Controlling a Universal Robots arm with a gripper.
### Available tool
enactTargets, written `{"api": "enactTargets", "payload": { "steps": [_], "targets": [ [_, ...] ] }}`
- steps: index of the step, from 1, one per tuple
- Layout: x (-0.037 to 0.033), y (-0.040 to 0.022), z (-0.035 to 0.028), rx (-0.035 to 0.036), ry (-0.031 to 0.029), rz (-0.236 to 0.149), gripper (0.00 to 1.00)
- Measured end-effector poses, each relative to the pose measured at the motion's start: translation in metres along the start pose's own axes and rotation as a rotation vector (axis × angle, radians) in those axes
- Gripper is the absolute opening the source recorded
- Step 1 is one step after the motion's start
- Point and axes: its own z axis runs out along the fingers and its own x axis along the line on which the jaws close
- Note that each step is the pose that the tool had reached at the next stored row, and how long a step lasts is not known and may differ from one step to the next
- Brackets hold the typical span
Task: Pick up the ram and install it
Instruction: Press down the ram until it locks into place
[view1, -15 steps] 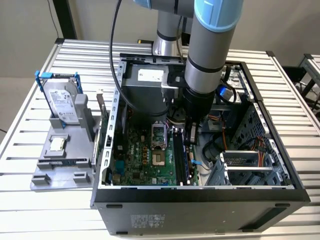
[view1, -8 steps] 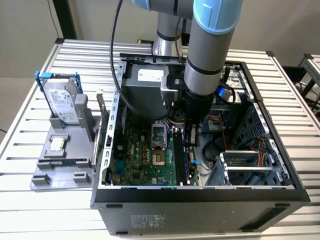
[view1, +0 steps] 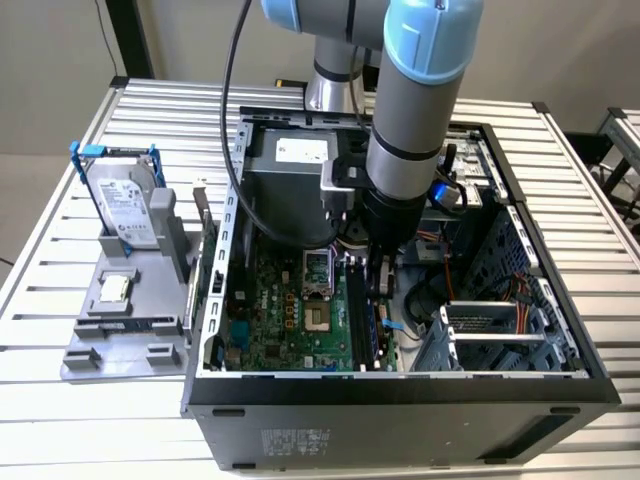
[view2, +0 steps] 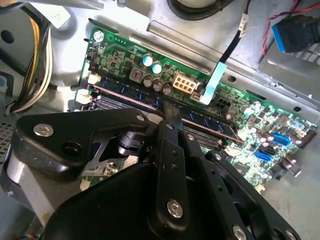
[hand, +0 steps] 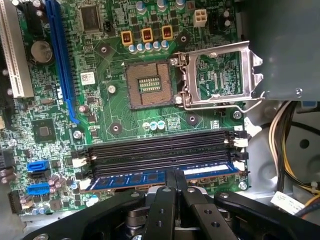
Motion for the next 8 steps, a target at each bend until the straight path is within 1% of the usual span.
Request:
{"api": "enactTargets", "payload": {
  "steps": [4,5,6,7,8],
  "targets": [
    [0.0,0.0001,0.006,-0.0003,0.0028,0.0,0.0],
    [-0.0002,0.0001,0.0061,-0.0005,0.0041,-0.001,0.0],
    [-0.0003,0.0001,0.0043,-0.0008,0.0057,-0.001,0.0],
    [-0.0003,0.0,0.0014,-0.0002,0.0023,-0.001,0.0],
    [-0.0005,0.0,-0.0011,0.0003,-0.0032,-0.001,0.0]
  ]
}}
